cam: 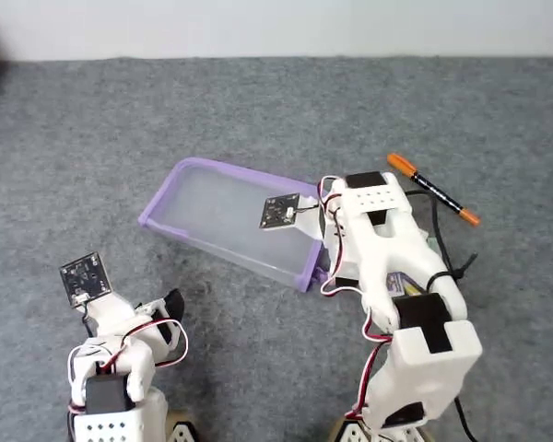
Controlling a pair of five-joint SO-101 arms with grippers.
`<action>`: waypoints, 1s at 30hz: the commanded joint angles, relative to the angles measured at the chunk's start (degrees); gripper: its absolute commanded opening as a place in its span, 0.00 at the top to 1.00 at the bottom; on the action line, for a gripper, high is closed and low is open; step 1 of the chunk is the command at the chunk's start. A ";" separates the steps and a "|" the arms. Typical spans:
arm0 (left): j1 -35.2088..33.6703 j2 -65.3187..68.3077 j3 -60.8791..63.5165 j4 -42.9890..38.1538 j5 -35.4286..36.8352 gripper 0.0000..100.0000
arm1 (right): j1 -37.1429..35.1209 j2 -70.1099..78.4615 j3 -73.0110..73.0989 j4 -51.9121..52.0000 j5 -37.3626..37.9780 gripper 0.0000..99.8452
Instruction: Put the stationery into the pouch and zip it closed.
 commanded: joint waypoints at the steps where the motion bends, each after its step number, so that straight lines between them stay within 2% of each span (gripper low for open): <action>1: -0.18 -0.62 -0.48 0.18 0.53 0.78 | -0.40 -3.74 -1.23 -0.84 -1.85 0.99; 9: -0.18 -0.62 -0.48 0.18 0.53 0.78 | -0.22 -12.18 -3.87 5.49 -6.59 0.99; 19: -0.18 -0.62 -0.48 0.18 0.53 0.78 | -1.19 -29.76 -3.69 6.20 -16.79 0.99; 30: -0.18 -0.62 -0.48 0.18 0.53 0.78 | -6.64 -32.04 -3.69 6.20 -38.07 0.99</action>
